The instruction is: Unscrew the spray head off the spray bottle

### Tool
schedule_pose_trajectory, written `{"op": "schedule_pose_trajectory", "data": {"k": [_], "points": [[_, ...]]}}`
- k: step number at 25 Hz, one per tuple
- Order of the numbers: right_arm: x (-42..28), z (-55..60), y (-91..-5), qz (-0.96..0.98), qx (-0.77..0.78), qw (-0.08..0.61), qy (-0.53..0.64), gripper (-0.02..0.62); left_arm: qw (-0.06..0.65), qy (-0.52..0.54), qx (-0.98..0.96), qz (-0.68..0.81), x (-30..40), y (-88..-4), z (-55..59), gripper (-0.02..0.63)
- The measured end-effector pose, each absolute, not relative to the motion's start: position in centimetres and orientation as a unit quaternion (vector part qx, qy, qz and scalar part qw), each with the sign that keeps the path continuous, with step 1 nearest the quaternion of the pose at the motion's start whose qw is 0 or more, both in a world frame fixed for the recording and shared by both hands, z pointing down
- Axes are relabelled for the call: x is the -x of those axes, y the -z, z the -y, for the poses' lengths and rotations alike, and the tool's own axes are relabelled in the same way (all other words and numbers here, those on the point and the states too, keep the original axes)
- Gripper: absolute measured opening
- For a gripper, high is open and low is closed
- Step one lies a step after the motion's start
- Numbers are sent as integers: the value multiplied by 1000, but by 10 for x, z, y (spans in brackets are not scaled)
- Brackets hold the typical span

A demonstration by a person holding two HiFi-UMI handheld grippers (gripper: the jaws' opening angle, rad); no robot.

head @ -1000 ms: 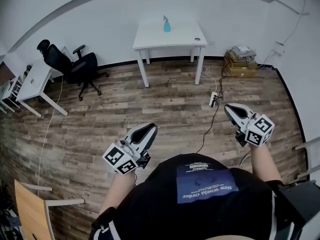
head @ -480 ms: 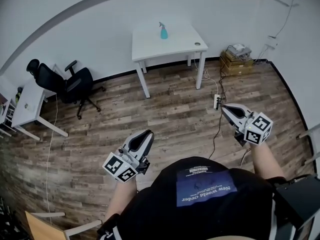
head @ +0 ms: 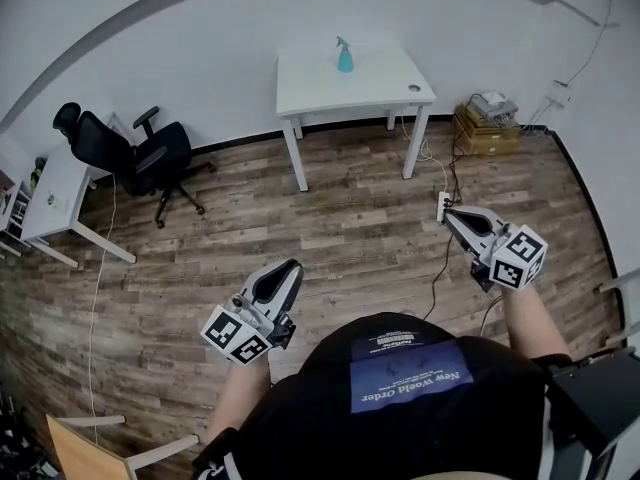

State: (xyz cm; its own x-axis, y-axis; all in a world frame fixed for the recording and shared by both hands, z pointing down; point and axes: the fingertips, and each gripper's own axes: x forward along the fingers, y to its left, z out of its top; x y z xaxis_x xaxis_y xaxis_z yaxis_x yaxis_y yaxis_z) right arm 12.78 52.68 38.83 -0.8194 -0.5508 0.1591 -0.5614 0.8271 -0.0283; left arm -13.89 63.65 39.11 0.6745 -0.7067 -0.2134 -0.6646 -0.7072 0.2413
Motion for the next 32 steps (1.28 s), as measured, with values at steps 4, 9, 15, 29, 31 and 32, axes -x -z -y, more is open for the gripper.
{"op": "schedule_pose_trajectory", "data": {"k": [4,9,15,29,31,32], "points": [[-130,-485,-393,958,-277,64,-40,-6,62,136,-908,393,134,-389,-607,52],[-146,-418,-392,966,-248,53,-44,-6,58,136,-895,420,111,-378,-550,52],[-189,-343,-380,972,-224,48,-41,-6,40,140,-891,431,57,-360,-478,52],[-276,-235,-390,970,-232,43,-48,-6,53,125,-904,405,-41,-363,-359,52],[-274,-225,-394,970,-232,45,-51,-6,56,123,-905,404,-39,-367,-348,52],[-272,-219,-396,970,-233,46,-52,-6,58,123,-905,404,-35,-369,-341,52]]}}
